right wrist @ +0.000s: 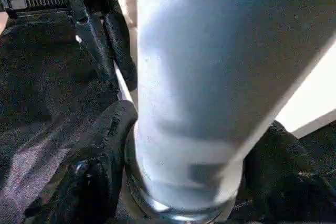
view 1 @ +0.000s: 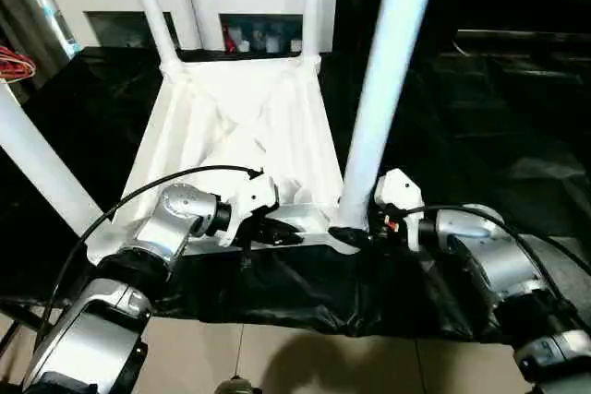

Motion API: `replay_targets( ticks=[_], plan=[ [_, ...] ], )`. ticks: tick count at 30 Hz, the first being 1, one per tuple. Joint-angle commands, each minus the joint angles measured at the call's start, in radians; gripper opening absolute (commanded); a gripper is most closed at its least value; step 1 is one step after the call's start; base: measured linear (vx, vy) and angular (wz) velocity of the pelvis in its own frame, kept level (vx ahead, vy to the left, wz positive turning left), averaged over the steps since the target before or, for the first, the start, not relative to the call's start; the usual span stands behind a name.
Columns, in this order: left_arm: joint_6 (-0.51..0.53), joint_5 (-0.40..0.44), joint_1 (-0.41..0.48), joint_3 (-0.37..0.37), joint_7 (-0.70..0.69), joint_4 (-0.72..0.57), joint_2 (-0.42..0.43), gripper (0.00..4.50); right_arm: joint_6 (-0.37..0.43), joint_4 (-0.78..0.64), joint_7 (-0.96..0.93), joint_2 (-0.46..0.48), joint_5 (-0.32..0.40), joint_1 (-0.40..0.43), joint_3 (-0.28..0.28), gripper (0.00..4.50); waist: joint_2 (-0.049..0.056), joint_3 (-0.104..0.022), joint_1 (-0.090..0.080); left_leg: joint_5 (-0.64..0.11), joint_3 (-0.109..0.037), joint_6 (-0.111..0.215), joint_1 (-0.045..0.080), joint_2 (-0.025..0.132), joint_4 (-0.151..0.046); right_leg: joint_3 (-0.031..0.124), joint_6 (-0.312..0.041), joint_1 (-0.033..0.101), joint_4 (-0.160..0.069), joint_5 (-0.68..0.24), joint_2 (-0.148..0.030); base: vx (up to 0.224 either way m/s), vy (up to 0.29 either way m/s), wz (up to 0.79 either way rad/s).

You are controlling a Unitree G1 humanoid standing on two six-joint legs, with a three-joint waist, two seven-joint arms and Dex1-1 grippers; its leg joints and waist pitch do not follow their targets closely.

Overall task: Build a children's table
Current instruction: Rotate leg to tighten

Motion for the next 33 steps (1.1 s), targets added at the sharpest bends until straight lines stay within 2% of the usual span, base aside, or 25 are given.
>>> replay_targets(
  ticks=[1, 2, 6, 10, 11, 12, 15, 16, 17, 18, 19, 20, 21, 22, 23, 24, 27, 29, 33],
  plan=[
    [0.012, 0.010, 0.015, 0.010, 0.000, -0.002, 0.009, 0.00, -0.009, 0.015, -0.005, 0.010, 0.000, -0.021, -0.003, 2.73, -0.019, -0.072, 0.006, -0.167, -0.005, 0.056, 0.001, 0.026, -0.064, 0.048, -0.194, 0.057, -0.068, -0.229, -0.065, 0.000, 0.000, 0.00],
    [0.017, 0.012, 0.014, 0.013, 0.010, -0.001, 0.008, 0.00, -0.008, 0.018, -0.007, 0.018, 0.006, -0.020, -0.008, 2.73, -0.015, -0.072, 0.005, -0.170, -0.006, 0.054, 0.000, 0.026, -0.064, 0.047, -0.193, 0.057, -0.068, -0.238, -0.066, 0.000, 0.000, 0.00],
    [0.025, 0.014, 0.011, 0.026, 0.058, -0.002, -0.005, 0.00, -0.002, 0.021, -0.046, 0.046, 0.017, -0.008, -0.024, 2.67, -0.017, -0.071, 0.002, -0.182, -0.006, 0.047, 0.001, 0.025, -0.066, 0.047, -0.186, 0.057, -0.072, -0.261, -0.066, 0.000, 0.000, 0.00],
    [0.091, 0.028, 0.010, 0.037, 0.203, -0.057, -0.072, 0.00, 0.009, 0.058, -0.291, 0.138, -0.042, 0.019, -0.051, 2.66, -0.015, -0.069, -0.007, -0.181, -0.008, 0.024, 0.000, 0.025, -0.070, 0.047, -0.185, 0.055, -0.073, -0.275, -0.067, 0.000, 0.000, 0.00],
    [0.116, 0.037, 0.010, 0.037, 0.251, -0.074, -0.096, 0.00, 0.012, 0.067, -0.355, 0.165, -0.057, 0.025, -0.057, 2.66, -0.023, -0.070, -0.012, -0.186, -0.008, 0.021, 0.003, 0.024, -0.071, 0.047, -0.177, 0.056, -0.075, -0.287, -0.067, 0.000, 0.000, 0.00],
    [0.125, 0.041, 0.010, 0.037, 0.268, -0.079, -0.105, 0.00, 0.012, 0.069, -0.374, 0.173, -0.062, 0.026, -0.059, 2.66, -0.019, -0.069, -0.013, -0.178, -0.007, 0.020, 0.002, 0.024, -0.071, 0.049, -0.175, 0.055, -0.074, -0.283, -0.066, 0.000, 0.000, 0.00],
    [0.150, 0.052, 0.008, 0.031, 0.334, -0.093, -0.155, 0.00, 0.045, 0.090, -0.470, 0.227, -0.069, 0.025, -0.070, 2.66, -0.021, -0.070, -0.014, -0.172, -0.006, 0.028, 0.003, 0.022, -0.069, 0.049, -0.170, 0.055, -0.076, -0.276, -0.065, 0.000, 0.000, 0.00],
    [0.157, 0.061, 0.003, 0.027, 0.379, -0.087, -0.192, 0.00, 0.065, 0.112, -0.542, 0.267, -0.081, 0.015, -0.074, 2.66, -0.017, -0.069, -0.014, -0.170, -0.007, 0.025, 0.004, 0.023, -0.071, 0.049, -0.169, 0.053, -0.077, -0.276, -0.065, 0.000, 0.000, 0.00],
    [0.152, 0.078, -0.010, 0.021, 0.455, -0.062, -0.247, 0.00, 0.069, 0.144, -0.611, 0.326, -0.089, -0.002, -0.076, 2.66, -0.017, -0.067, -0.017, -0.183, -0.007, 0.021, 0.003, 0.021, -0.072, 0.049, -0.164, 0.051, -0.081, -0.293, -0.063, 0.000, 0.000, 0.00],
    [0.151, 0.081, -0.012, 0.021, 0.464, -0.058, -0.254, 0.00, 0.069, 0.148, -0.618, 0.333, -0.090, -0.005, -0.076, 2.66, -0.013, -0.066, -0.017, -0.195, -0.008, 0.015, 0.003, 0.021, -0.074, 0.047, -0.159, 0.052, -0.082, -0.311, -0.064, 0.000, 0.000, 0.00],
    [0.143, 0.087, -0.015, 0.016, 0.481, -0.046, -0.273, 0.00, 0.063, 0.159, -0.635, 0.357, -0.091, -0.014, -0.073, 2.66, -0.015, -0.064, -0.019, -0.222, -0.007, 0.012, 0.008, 0.020, -0.076, 0.048, -0.146, 0.048, -0.090, -0.348, -0.064, 0.000, 0.000, 0.00],
    [0.141, 0.092, -0.016, 0.013, 0.491, -0.043, -0.283, 0.00, 0.057, 0.165, -0.645, 0.371, -0.093, -0.020, -0.072, 2.66, -0.015, -0.064, -0.017, -0.243, -0.008, 0.011, 0.010, 0.019, -0.077, 0.047, -0.134, 0.050, -0.093, -0.373, -0.064, 0.000, 0.000, 0.00],
    [0.138, 0.094, -0.015, 0.015, 0.503, -0.043, -0.295, 0.00, 0.037, 0.166, -0.636, 0.387, -0.095, -0.026, -0.064, 2.66, -0.011, -0.063, -0.019, -0.263, -0.010, 0.010, 0.010, 0.020, -0.079, 0.048, -0.127, 0.049, -0.096, -0.388, -0.066, 0.000, 0.000, 0.00],
    [0.133, 0.095, -0.015, 0.016, 0.510, -0.044, -0.301, 0.00, 0.027, 0.160, -0.610, 0.395, -0.086, -0.028, -0.060, 2.66, -0.013, -0.064, -0.019, -0.269, -0.010, 0.010, 0.010, 0.019, -0.080, 0.048, -0.123, 0.050, -0.097, -0.393, -0.065, 0.000, 0.000, 0.00],
    [0.123, 0.096, -0.012, 0.016, 0.508, -0.048, -0.300, 0.00, 0.021, 0.147, -0.578, 0.396, -0.077, -0.026, -0.057, 3.21, -0.012, -0.066, -0.018, -0.272, -0.011, 0.012, 0.010, 0.020, -0.080, 0.049, -0.119, 0.051, -0.096, -0.390, -0.067, 0.000, 0.000, 0.00],
    [0.123, 0.096, -0.012, 0.016, 0.508, -0.048, -0.300, 0.00, 0.021, 0.147, -0.578, 0.396, -0.077, -0.026, -0.057, 3.21, -0.014, -0.066, -0.018, -0.270, -0.011, 0.013, 0.009, 0.020, -0.081, 0.050, -0.119, 0.051, -0.095, -0.376, -0.065, 0.000, 0.000, 0.00],
    [0.104, 0.091, 0.006, 0.016, 0.468, -0.078, -0.281, 0.00, 0.032, 0.114, -0.523, 0.373, -0.053, -0.011, -0.067, 3.58, -0.014, -0.066, -0.018, -0.270, -0.011, 0.019, 0.008, 0.020, -0.081, 0.050, -0.127, 0.052, -0.092, -0.349, -0.064, 0.000, 0.000, 0.00],
    [0.076, 0.067, 0.038, 0.028, 0.365, -0.119, -0.235, 0.00, 0.035, 0.074, -0.433, 0.293, -0.048, 0.015, -0.070, 3.81, -0.019, -0.070, -0.014, -0.235, -0.010, 0.038, 0.005, 0.022, -0.078, 0.052, -0.136, 0.057, -0.085, -0.297, -0.065, 0.000, 0.000, 0.00],
    [0.051, 0.033, 0.067, 0.023, 0.243, -0.155, -0.179, 0.00, -0.007, 0.032, -0.303, 0.203, -0.037, 0.043, -0.051, 3.87, -0.018, -0.075, -0.012, -0.193, -0.007, 0.057, 0.003, 0.023, -0.072, 0.050, -0.163, 0.057, -0.078, -0.224, -0.065, 0.000, 0.000, 0.00]
  ],
)
